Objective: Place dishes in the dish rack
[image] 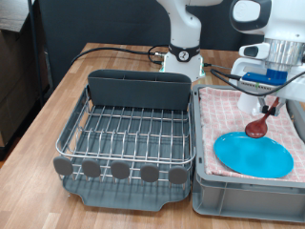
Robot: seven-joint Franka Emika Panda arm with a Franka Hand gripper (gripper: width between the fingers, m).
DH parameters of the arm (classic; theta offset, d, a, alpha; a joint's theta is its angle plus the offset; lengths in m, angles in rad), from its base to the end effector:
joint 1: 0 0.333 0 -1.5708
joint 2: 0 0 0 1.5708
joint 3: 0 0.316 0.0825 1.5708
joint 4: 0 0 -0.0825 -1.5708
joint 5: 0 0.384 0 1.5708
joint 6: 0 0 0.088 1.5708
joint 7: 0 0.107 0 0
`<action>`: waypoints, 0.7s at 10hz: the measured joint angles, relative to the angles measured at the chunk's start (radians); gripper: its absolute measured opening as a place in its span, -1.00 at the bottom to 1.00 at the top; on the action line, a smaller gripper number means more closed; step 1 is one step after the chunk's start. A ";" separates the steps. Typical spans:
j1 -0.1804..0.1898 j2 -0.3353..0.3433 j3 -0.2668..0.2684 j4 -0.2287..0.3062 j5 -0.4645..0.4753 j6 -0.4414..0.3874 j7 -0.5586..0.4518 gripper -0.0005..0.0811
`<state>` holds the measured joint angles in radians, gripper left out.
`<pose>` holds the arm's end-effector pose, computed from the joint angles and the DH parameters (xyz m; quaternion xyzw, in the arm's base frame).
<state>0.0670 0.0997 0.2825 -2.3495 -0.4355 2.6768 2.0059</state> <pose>0.4935 0.1935 0.3125 -0.7884 0.5951 -0.1412 0.0662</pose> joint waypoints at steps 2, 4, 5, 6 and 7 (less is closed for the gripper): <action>0.001 -0.078 0.001 -0.012 0.063 -0.102 0.008 -0.76; 0.001 -0.157 -0.001 -0.063 0.081 -0.119 0.047 -0.76; 0.001 -0.154 -0.001 -0.062 0.081 -0.118 0.041 -0.76; -0.001 -0.156 -0.005 -0.067 0.085 -0.128 0.093 -0.76; -0.004 -0.173 -0.013 -0.083 0.102 -0.155 0.161 -0.76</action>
<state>0.0631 -0.0737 0.2696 -2.4327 -0.3332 2.5222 2.1672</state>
